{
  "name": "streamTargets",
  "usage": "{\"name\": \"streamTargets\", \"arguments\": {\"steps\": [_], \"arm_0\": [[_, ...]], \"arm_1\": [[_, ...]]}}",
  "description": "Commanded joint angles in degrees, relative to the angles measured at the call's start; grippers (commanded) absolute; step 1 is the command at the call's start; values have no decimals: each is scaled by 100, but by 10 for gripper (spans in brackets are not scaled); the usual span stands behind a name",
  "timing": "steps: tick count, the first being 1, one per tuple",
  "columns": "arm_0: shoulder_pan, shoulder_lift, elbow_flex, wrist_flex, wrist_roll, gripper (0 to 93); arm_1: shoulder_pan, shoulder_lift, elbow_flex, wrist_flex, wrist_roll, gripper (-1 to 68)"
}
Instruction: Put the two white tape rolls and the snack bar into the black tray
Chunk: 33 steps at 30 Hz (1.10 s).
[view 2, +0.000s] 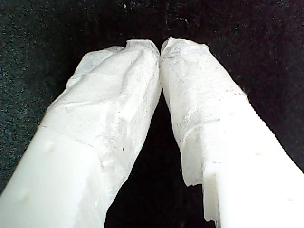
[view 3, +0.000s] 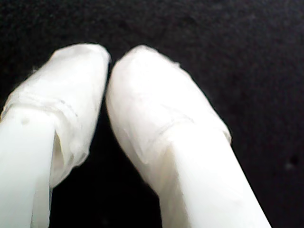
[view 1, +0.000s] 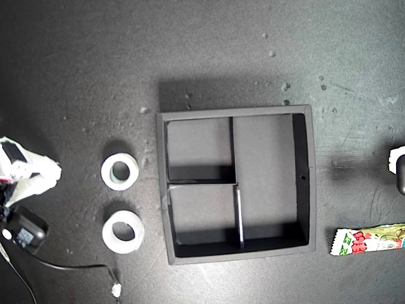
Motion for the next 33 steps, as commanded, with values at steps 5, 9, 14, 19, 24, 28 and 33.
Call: {"name": "streamTargets", "arguments": {"steps": [5,9,14,19,24,28,33], "arm_0": [[281,272,325,220,-299,1],[413,281,325,220,-316,1],[343,281,325,220,-431,3],[193,281,325,220,-413,16],[35,281,325,220,-1178,1],[9,281,325,220,-1679,1],[141,272,316,-598,-492,0]], "arm_1": [[114,-53,70,202,-79,18],[211,-53,70,220,-70,18],[220,-53,70,220,-70,18],[-62,-53,70,176,-88,50],[-360,-53,70,176,-114,133],[-466,-53,70,176,-97,139],[-475,-53,70,-97,141,131]]}}
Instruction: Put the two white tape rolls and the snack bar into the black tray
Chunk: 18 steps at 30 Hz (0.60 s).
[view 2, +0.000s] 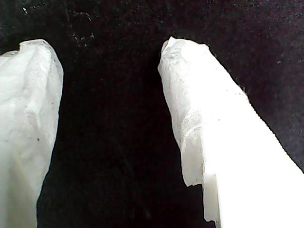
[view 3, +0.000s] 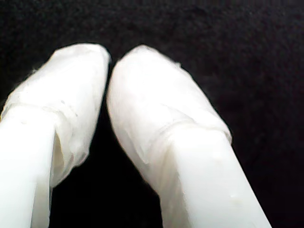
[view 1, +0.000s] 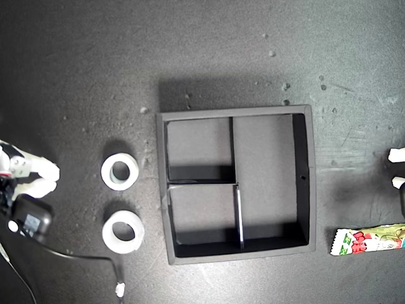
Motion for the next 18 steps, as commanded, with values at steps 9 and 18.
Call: {"name": "streamTargets", "arguments": {"steps": [9,18], "arm_0": [[-316,272,88,-1433,1863,166],[-1090,272,-1011,-1450,2760,238]], "arm_1": [[448,-53,70,-914,1195,-2],[1134,-53,35,-2364,0,-1]]}}
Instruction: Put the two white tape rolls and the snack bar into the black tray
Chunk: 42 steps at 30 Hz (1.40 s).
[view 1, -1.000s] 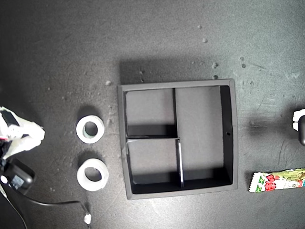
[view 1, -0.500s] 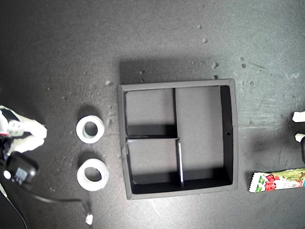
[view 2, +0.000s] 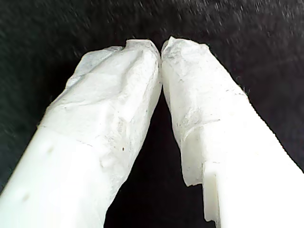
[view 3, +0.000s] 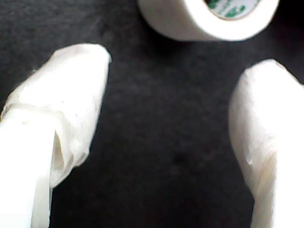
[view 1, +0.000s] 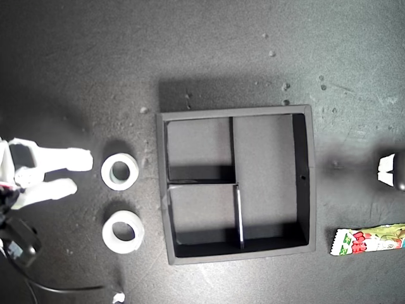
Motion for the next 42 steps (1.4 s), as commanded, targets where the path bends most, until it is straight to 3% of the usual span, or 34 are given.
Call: {"name": "streamTargets", "arguments": {"steps": [1,6,10,15,23,28,34,42], "arm_0": [[-272,272,-457,-53,325,243],[-334,-325,-1441,35,677,247],[-53,-2461,-2654,-264,932,244],[404,-5476,-4034,-176,914,229],[879,-7928,-5124,-18,782,222],[888,-8385,-5361,-18,853,221],[932,-8675,-5563,18,932,219],[677,-8903,-5520,70,756,222]], "arm_1": [[308,35,-70,-519,-844,6],[765,35,-1020,-255,-2417,98],[976,26,-2276,483,-3568,179],[940,18,-3498,1503,-4482,220],[598,0,-3911,2153,-5309,147],[809,44,-3322,2162,-2408,137],[729,44,-3146,2136,-1046,174],[413,-44,-3516,1802,-3208,198]]}}
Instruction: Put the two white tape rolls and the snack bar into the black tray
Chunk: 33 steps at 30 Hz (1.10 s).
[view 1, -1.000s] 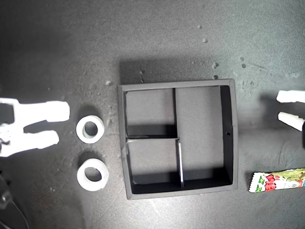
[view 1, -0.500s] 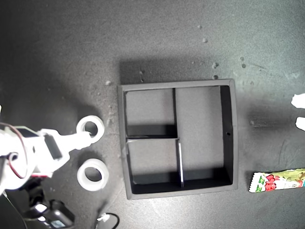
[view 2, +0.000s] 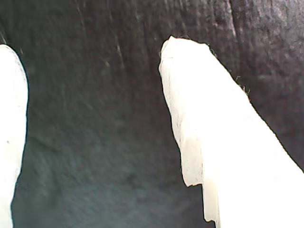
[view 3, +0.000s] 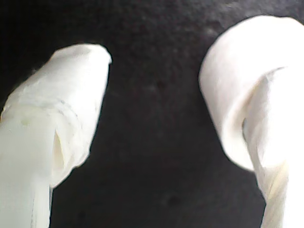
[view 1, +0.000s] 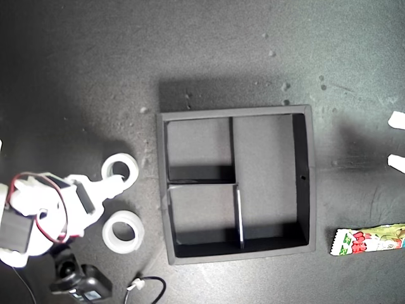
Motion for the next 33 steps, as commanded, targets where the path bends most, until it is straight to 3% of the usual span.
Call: {"name": "streamTargets", "arguments": {"steps": [1,6,15,30,33], "arm_0": [[-246,-26,-211,44,-79,223],[-352,-44,-237,44,0,225],[-264,861,-123,35,176,214],[-677,-519,-439,9,114,226],[-853,-993,-686,9,-35,178]], "arm_1": [[-281,-9,-343,-211,-1055,201],[-659,-9,-211,-123,-1389,204],[-633,0,35,-9,-1143,203],[-905,0,-211,-97,-1582,207],[-1063,-35,-598,-237,-2417,224]]}}
